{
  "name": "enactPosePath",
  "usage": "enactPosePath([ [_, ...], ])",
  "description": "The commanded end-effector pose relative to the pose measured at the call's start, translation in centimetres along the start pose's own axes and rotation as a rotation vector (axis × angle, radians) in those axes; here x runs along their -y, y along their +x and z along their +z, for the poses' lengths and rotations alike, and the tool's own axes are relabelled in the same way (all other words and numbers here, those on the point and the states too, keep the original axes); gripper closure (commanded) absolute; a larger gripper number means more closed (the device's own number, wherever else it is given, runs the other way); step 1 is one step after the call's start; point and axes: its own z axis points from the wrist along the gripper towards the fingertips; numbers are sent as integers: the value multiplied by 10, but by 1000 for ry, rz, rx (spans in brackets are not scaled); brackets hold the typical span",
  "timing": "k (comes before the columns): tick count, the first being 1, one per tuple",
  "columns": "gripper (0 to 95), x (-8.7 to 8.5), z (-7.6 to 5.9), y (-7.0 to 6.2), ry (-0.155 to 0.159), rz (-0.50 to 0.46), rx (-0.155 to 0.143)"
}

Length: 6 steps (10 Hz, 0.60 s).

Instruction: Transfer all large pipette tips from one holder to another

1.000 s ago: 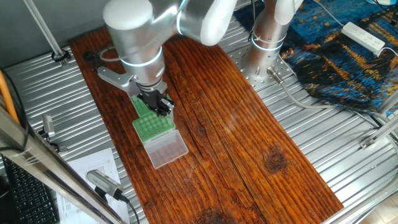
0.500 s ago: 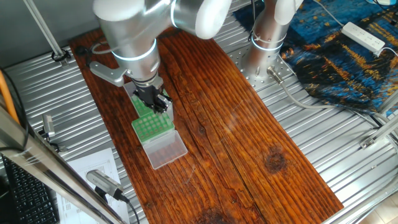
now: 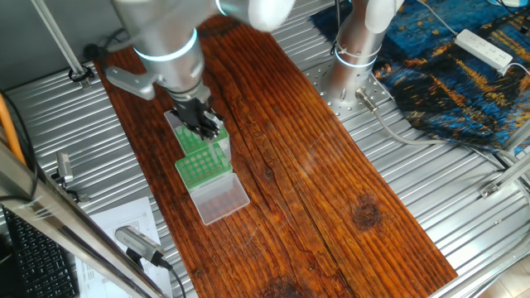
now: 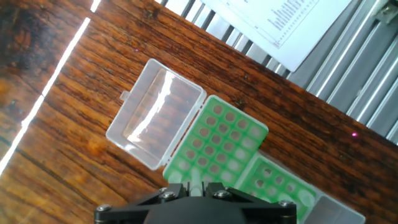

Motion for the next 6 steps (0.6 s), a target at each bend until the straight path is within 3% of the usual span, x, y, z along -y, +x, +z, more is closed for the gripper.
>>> enactPosePath([
  [1, 950, 1, -12, -3, -7, -2, -13],
  [6, 950, 10, -46, -11, -19, -23, -39],
])
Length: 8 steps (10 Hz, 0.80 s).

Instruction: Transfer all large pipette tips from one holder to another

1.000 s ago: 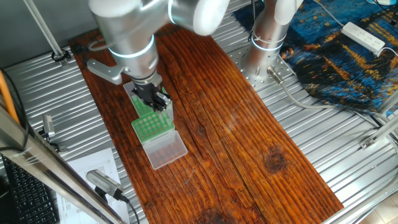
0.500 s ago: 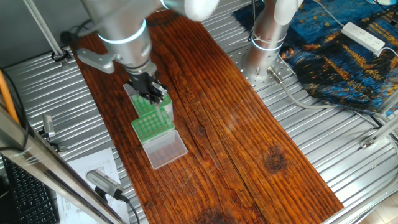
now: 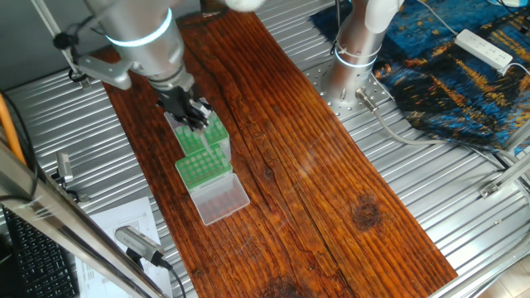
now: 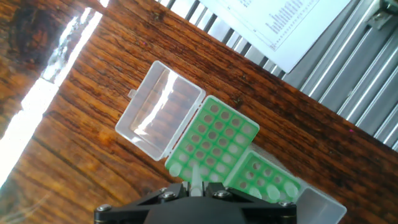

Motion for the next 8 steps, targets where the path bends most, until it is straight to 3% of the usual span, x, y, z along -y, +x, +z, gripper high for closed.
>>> enactPosePath([
  [1, 950, 2, -8, -3, 1, -4, -5],
  [4, 950, 21, -13, -4, 6, -52, -6],
  [8, 950, 53, -11, 1, 27, -177, 19],
])
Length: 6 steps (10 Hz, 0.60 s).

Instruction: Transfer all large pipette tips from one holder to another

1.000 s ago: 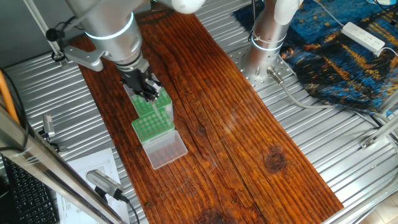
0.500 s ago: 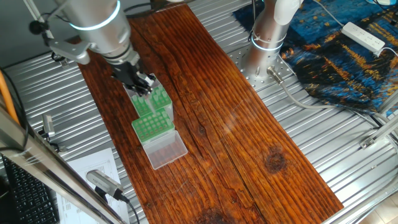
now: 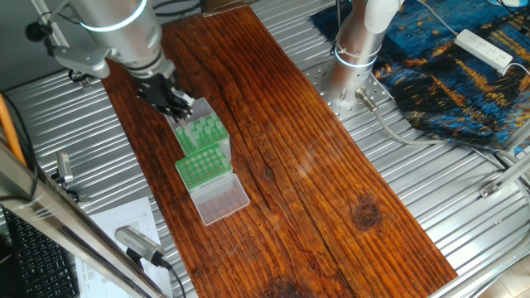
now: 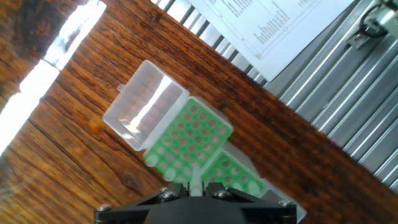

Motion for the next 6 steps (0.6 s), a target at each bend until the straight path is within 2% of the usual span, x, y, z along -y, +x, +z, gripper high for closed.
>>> enactPosePath([
  [1, 950, 13, 2, 3, 27, -71, 12],
  [4, 950, 28, 8, 6, 92, -170, 29],
  [6, 950, 33, 12, 9, 105, -211, 25],
])
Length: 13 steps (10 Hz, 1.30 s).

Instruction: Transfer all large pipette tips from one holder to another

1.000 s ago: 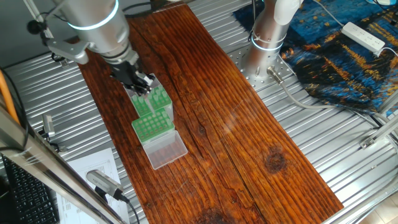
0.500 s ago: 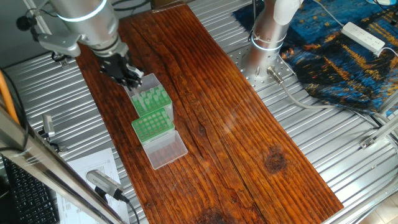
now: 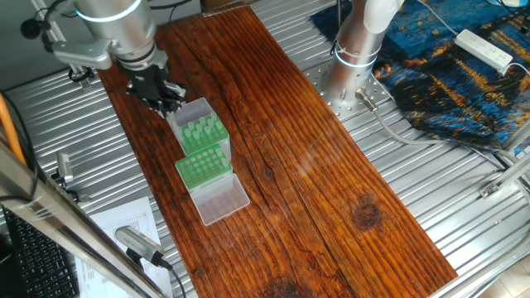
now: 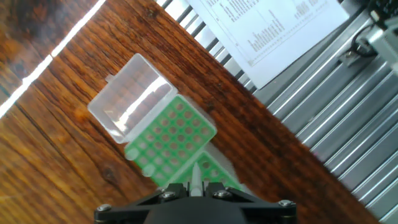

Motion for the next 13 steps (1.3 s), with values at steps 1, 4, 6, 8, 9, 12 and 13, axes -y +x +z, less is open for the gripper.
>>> enactPosePath([
  [1, 950, 7, 5, 4, 23, -62, -1],
  [4, 950, 6, 8, 11, 29, -69, 8],
  [6, 950, 5, 10, 13, 25, -72, 14],
  [8, 950, 4, 11, 16, -1, -71, 25],
  [9, 950, 3, 10, 17, -8, -72, 25],
  [12, 950, 2, 11, 18, -18, -75, 16],
  [13, 950, 1, 12, 20, -19, -75, 17],
])
